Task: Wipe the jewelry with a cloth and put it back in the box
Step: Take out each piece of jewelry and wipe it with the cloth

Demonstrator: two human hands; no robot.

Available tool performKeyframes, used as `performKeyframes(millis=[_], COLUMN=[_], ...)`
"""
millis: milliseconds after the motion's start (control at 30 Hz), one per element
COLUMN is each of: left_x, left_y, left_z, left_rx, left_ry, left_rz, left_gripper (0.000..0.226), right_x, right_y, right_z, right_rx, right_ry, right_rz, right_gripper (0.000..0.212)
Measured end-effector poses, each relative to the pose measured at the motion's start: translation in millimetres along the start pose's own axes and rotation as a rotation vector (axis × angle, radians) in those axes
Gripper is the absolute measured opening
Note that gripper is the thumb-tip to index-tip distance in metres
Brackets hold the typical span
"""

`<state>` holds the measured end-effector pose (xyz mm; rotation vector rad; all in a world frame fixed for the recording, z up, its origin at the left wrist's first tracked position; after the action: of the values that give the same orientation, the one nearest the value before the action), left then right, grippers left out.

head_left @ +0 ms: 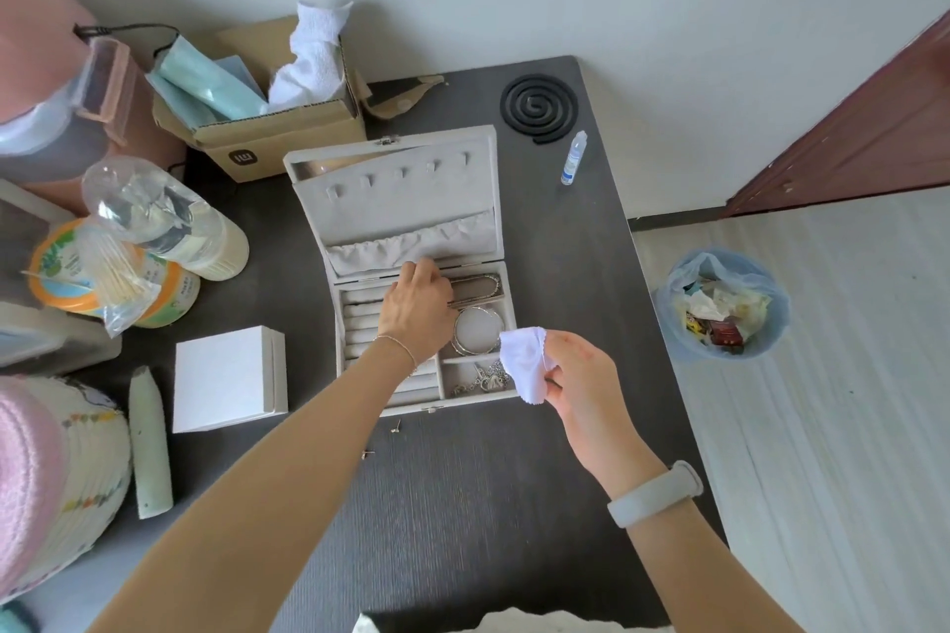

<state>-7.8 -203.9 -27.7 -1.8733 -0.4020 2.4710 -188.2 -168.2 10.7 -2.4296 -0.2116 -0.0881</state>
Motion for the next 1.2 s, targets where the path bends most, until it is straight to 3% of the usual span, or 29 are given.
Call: performKeyframes(millis=[67, 200, 333, 433, 533, 667, 833, 967, 1067, 1200], left_x=[-3, -25, -52, -65, -77, -86, -90, -95, -99, -96], left_y=[-1, -13, -54, -82, -99, -110, -116, -118, -120, -125], left_z=[-5, 3, 31, 41, 39, 34, 31, 29, 28, 20], left_rx=[-0.037, -0.017, 0.144, 0.169, 0.102, 0.059, 0.050, 0.033, 0.020, -0.195], left_ry=[-0.176, -0.437, -0.541, -0.640, -0.713, -0.746, -0.728, -0.827, -0.861, -1.140], left_rz=[0.000, 0.166, 0.142, 0.112, 0.191, 0.256, 0.266, 0.221, 0.254, 0.379], left_gripper=[0.022, 0.013, 0.008, 0.008, 0.003, 0.006, 0.006, 0.010, 0.018, 0.022], right_x=[0, -1, 1, 16, 26, 25, 36, 39, 41, 43], right_y=[2, 2, -11, -19, -26, -29, -38, -43, -44, -44], right_z=[0, -5, -31, -40, -32, -24, -26, -29, -30, -28], right_rx=[0.003, -0.066, -0.369, -0.511, -0.408, -0.246, -0.195, -0.256, -0.238, -0.200], right_ry=[0.004, -0.019, -0.181, -0.300, -0.270, -0.159, -0.155, -0.309, -0.276, -0.162], right_rz=[0.003, 0.052, 0.179, 0.035, -0.133, -0.186, -0.430, -0.429, -0.430, -0.428], right_gripper=[0.028, 0.042, 0.021, 0.024, 0.030, 0.031, 0.003, 0.009, 0.013, 0.014])
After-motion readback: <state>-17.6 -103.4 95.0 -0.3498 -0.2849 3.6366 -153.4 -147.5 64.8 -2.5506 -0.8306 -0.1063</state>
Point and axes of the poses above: each hand's wrist, its own y-axis towards the middle knuckle, its own x-axis out of the palm, z = x × y, the point moved 5 cm from there along y, towards the middle knuckle, and after that the axes turned 1 degree about x, right-handed, at the moved point
